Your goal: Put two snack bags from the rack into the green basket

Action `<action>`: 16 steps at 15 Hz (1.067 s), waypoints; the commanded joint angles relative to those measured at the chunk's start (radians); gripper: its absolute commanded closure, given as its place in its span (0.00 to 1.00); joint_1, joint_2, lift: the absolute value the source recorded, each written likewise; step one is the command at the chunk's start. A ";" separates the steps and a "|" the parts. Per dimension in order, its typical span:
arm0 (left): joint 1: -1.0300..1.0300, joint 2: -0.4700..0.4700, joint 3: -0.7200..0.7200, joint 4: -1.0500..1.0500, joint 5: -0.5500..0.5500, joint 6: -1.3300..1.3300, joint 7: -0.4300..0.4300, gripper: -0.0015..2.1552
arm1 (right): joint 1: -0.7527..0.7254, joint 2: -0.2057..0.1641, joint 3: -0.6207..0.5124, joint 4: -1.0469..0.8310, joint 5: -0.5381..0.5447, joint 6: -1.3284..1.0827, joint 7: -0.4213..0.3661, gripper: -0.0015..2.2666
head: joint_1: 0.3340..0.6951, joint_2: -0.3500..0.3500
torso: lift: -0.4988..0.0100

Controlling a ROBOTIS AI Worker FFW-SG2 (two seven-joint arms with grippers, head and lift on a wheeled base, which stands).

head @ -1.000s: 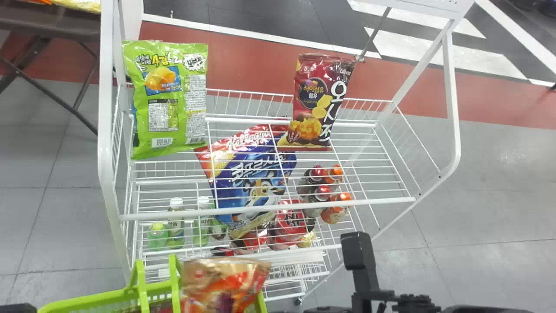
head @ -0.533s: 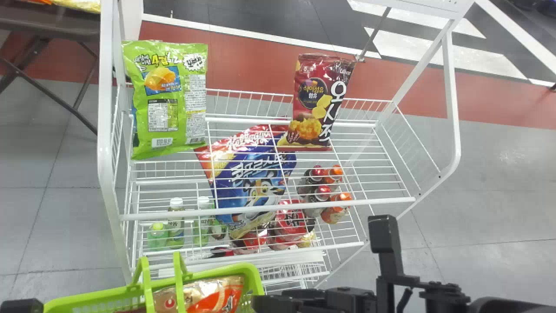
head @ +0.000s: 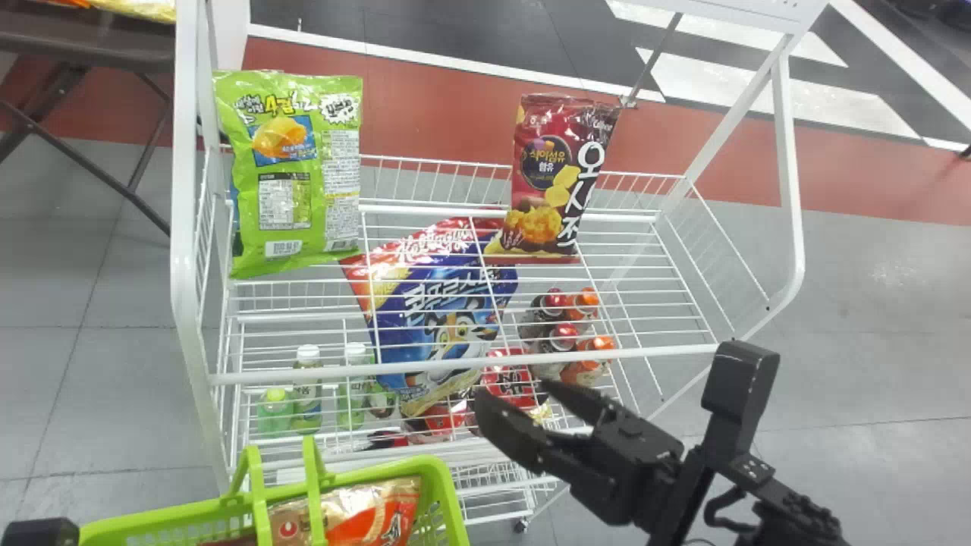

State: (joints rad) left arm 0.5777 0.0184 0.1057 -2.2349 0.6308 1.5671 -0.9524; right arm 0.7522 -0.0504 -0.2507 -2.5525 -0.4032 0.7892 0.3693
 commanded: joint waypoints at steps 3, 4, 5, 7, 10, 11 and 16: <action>-0.007 0.002 -0.006 0.012 0.000 0.004 0.000 0.68 | 0.039 0.006 0.122 0.132 0.225 -0.544 -0.033 0.03 | 1.00 0.00 | 0.97; -0.004 0.002 -0.006 0.012 0.000 0.004 -0.003 0.68 | 0.041 0.007 0.125 0.175 0.234 -0.639 -0.038 0.03 | 1.00 0.00 | 0.97; -0.001 0.002 -0.006 0.012 0.000 0.004 -0.005 0.68 | 0.041 0.006 0.131 0.199 0.244 -0.667 -0.052 0.03 | 1.00 0.00 | 0.97; 0.001 0.000 -0.006 0.018 0.000 0.004 -0.005 0.68 | 0.041 0.006 0.139 0.222 0.247 -0.707 -0.061 0.03 | 1.00 0.00 | 0.97; 0.001 0.000 -0.009 0.017 -0.002 0.004 -0.002 0.68 | 0.041 0.007 0.148 0.215 0.247 -0.710 -0.075 0.03 | 1.00 0.00 | 0.97; 0.001 0.000 -0.009 0.015 -0.002 0.004 -0.003 0.68 | 0.041 0.010 0.149 0.212 0.247 -0.710 -0.081 0.03 | 1.00 0.00 | 0.97; 0.019 0.002 0.000 0.009 0.000 0.004 -0.017 0.68 | 0.038 0.023 0.151 0.209 0.247 -0.710 -0.081 0.03 | 1.00 0.00 | 0.97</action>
State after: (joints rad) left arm 0.5897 0.0198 0.1022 -2.2227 0.6302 1.5670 -0.9685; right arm 0.7909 -0.0298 -0.0996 -2.3441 -0.1564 0.0774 0.2883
